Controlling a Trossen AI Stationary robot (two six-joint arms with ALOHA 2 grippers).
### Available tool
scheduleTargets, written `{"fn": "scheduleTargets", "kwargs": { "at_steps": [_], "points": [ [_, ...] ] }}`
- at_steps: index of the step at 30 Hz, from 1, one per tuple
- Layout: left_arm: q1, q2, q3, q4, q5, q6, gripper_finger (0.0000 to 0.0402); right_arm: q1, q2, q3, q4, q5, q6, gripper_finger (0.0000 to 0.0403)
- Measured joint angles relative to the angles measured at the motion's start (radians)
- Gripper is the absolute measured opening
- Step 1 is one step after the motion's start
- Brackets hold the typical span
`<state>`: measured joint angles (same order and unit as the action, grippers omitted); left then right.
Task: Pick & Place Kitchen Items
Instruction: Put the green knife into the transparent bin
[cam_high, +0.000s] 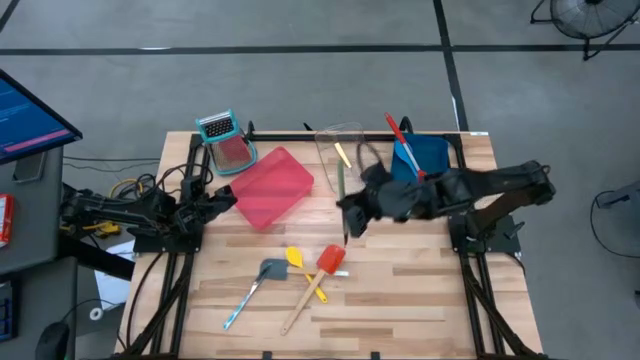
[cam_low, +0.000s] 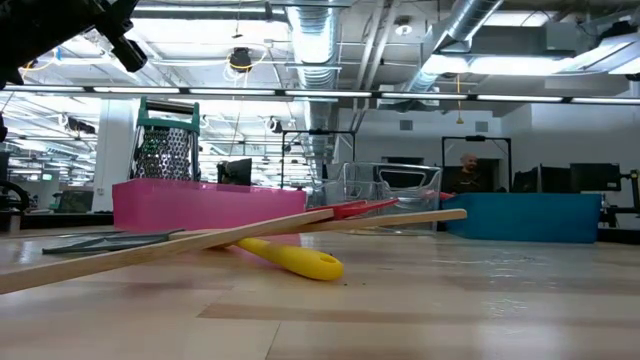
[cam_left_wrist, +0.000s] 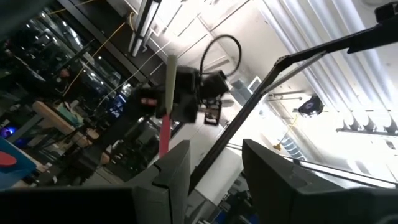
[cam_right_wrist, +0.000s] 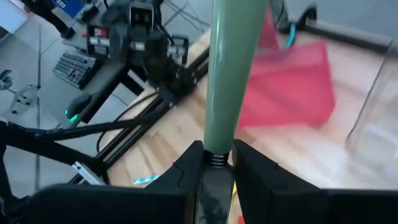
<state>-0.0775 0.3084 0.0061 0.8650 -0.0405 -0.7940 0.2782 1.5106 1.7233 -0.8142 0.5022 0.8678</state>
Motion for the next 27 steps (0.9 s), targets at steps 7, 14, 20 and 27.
{"fn": "scheduleTargets", "kwargs": {
  "at_steps": [7, 14, 20, 27],
  "points": [
    [0.000, 0.000, 0.000, 0.007, -0.015, 0.004, 0.0131, -0.117, -0.082, 0.000, -0.011, -0.071, -0.216, 0.0066],
    [0.000, 0.000, 0.000, 0.013, -0.077, 0.008, 0.0131, -0.297, -0.147, 0.000, -0.008, -0.303, -0.448, 0.0066],
    [0.000, 0.000, 0.000, 0.013, -0.162, 0.011, 0.0131, -0.474, -0.167, 0.000, 0.000, -0.515, -0.612, 0.0066],
    [0.000, 0.000, 0.000, 0.013, -0.238, 0.012, 0.0131, -0.660, -0.150, 0.000, 0.087, -0.785, -0.716, 0.0066]
  ]
}}
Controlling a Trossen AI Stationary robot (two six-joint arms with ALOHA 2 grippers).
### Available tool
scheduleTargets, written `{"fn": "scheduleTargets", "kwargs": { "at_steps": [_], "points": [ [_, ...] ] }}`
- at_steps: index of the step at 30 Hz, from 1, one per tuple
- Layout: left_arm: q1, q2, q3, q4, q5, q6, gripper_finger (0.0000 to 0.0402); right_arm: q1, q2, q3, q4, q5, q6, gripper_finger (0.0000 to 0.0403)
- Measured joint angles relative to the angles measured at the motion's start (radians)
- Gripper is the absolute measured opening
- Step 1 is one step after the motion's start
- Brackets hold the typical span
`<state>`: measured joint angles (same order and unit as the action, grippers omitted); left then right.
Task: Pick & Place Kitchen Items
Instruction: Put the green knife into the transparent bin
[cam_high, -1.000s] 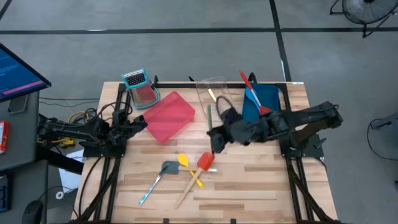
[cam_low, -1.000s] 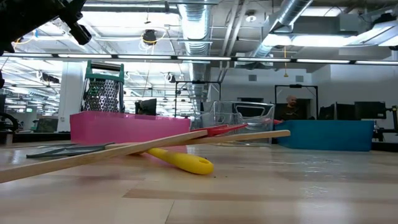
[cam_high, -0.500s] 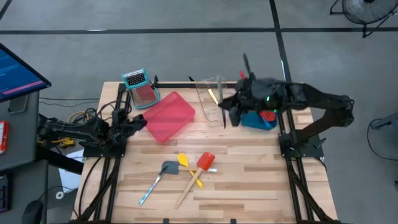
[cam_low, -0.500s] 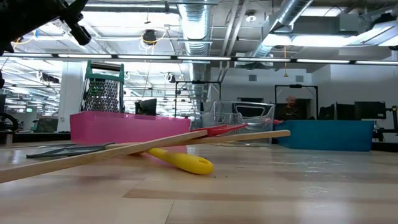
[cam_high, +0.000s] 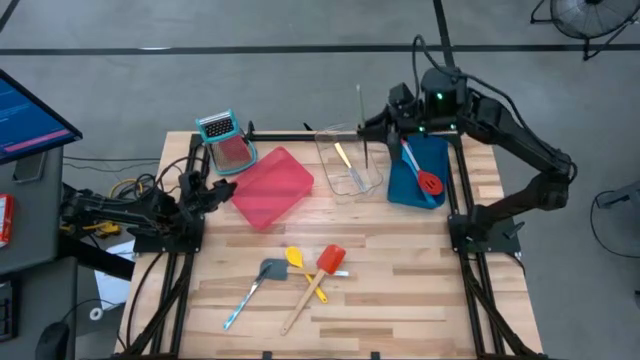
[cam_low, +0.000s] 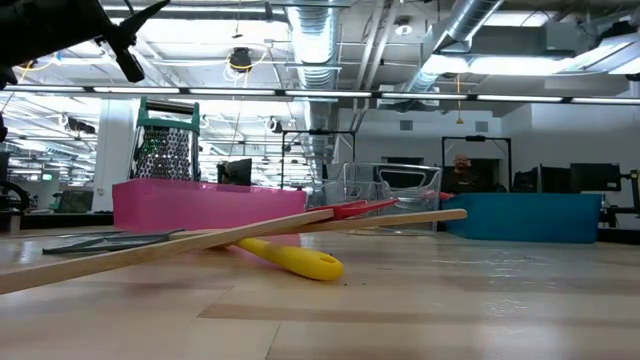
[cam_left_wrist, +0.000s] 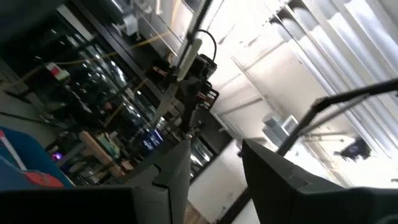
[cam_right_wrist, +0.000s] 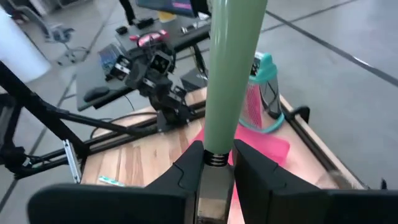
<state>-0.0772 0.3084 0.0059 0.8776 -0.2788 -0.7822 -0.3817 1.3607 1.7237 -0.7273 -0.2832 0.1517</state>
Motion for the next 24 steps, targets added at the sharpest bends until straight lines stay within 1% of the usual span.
{"fn": "scheduleTargets", "kwargs": {
  "at_steps": [5, 7, 9, 13, 18, 21, 24],
  "points": [
    [0.000, 0.000, 0.000, -0.001, -0.030, 0.000, 0.0131, -0.099, 0.046, 0.002, 0.089, -0.197, -0.046, 0.0066],
    [0.000, 0.002, 0.000, -0.001, -0.031, 0.005, 0.0131, -0.132, 0.075, -0.001, 0.116, -0.247, -0.047, 0.0066],
    [0.000, 0.002, 0.000, -0.002, -0.031, 0.028, 0.0131, -0.151, 0.111, 0.000, 0.153, -0.271, -0.045, 0.0066],
    [0.000, 0.002, 0.000, 0.001, -0.031, 0.041, 0.0131, -0.183, 0.192, 0.000, 0.159, -0.258, -0.023, 0.0066],
    [0.000, 0.002, 0.000, 0.005, -0.029, 0.037, 0.0131, -0.198, 0.296, -0.001, 0.150, -0.113, 0.015, 0.0066],
    [0.000, 0.002, 0.000, 0.006, -0.029, 0.037, 0.0131, -0.198, 0.350, -0.001, 0.141, -0.051, 0.015, 0.0066],
    [0.000, 0.002, 0.000, 0.006, -0.029, 0.037, 0.0131, -0.195, 0.398, -0.001, 0.083, 0.015, 0.004, 0.0066]
  ]
}}
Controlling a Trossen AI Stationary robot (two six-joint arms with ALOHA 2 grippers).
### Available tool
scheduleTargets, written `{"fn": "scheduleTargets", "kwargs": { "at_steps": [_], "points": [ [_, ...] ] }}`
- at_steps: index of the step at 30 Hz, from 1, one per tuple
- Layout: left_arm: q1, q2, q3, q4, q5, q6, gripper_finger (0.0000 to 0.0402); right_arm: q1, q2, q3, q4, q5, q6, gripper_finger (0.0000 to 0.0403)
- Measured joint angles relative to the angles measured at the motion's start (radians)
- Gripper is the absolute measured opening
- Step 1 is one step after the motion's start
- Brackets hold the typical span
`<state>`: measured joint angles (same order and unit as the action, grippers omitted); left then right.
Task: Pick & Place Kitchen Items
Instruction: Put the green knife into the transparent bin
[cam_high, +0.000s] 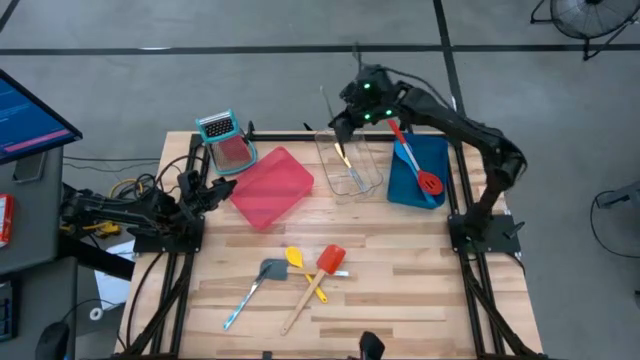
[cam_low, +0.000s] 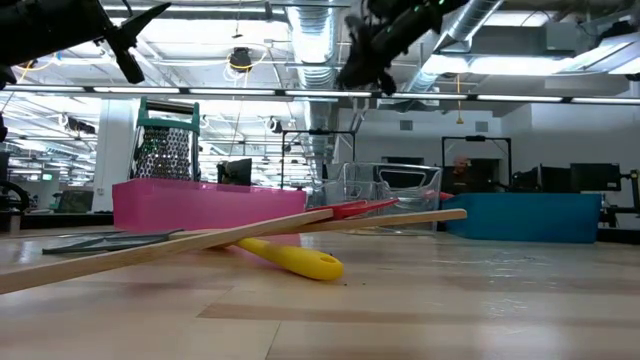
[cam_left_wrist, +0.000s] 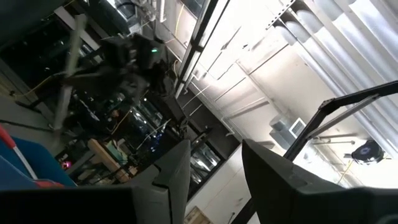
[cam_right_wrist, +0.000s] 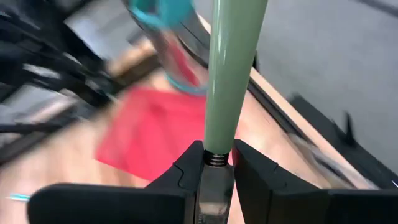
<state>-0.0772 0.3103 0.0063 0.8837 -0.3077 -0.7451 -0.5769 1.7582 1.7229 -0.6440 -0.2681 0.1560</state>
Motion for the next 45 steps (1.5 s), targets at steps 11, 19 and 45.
{"fn": "scheduleTargets", "kwargs": {
  "at_steps": [11, 19, 45],
  "points": [
    [0.000, 0.000, 0.000, 0.001, 0.001, 0.003, 0.0131, 0.049, 0.164, 0.000, -0.092, 0.243, -0.035, 0.0066],
    [0.000, 0.000, 0.000, 0.001, 0.001, 0.003, 0.0131, 0.084, 0.246, 0.000, -0.147, 0.288, -0.042, 0.0066],
    [0.000, 0.000, 0.000, 0.009, 0.002, 0.000, 0.0131, 0.104, 0.261, -0.061, -0.165, 0.330, 0.003, 0.0066]
  ]
}}
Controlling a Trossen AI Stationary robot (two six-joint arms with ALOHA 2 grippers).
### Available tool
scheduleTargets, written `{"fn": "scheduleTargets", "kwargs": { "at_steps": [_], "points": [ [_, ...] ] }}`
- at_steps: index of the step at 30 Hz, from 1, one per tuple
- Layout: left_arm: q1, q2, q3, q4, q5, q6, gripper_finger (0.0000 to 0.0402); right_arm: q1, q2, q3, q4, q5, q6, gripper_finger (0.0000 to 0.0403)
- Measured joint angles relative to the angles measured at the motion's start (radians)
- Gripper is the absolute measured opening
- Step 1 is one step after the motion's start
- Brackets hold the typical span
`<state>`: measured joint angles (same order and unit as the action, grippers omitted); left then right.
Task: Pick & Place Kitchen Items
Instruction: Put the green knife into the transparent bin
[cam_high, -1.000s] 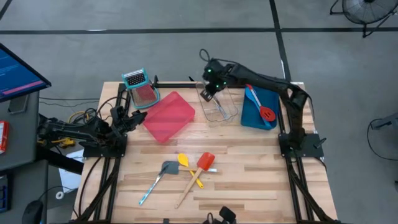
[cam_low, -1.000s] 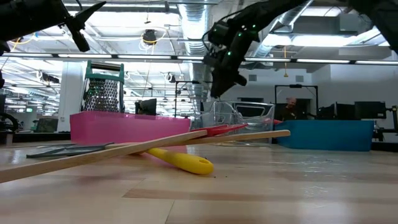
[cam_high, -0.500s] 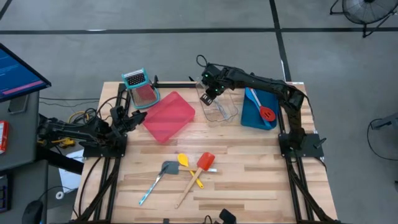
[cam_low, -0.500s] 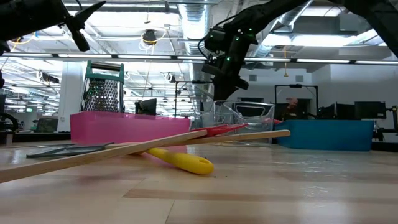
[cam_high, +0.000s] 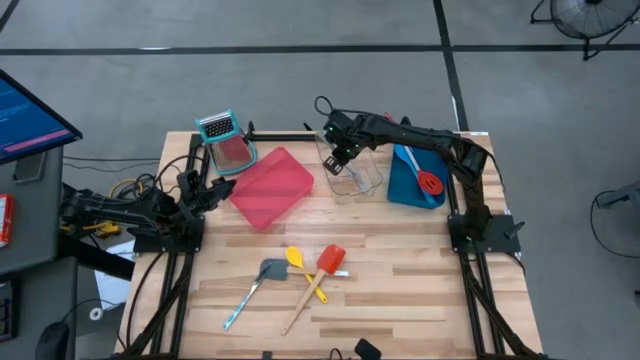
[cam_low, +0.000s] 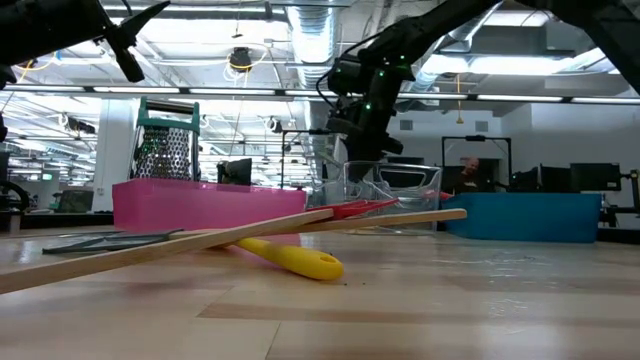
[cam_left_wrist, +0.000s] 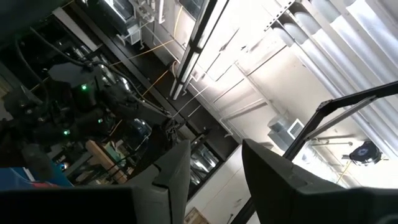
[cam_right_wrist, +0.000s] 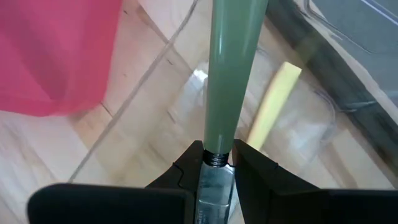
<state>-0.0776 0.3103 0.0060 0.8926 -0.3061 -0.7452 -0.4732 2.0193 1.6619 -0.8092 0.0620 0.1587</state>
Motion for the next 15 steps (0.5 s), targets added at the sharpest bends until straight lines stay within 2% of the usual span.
{"fn": "scheduleTargets", "kwargs": {
  "at_steps": [15],
  "points": [
    [0.000, 0.000, 0.000, 0.000, 0.000, 0.000, 0.0131, 0.000, 0.000, -0.002, 0.031, 0.016, 0.008, 0.0066]
  ]
}}
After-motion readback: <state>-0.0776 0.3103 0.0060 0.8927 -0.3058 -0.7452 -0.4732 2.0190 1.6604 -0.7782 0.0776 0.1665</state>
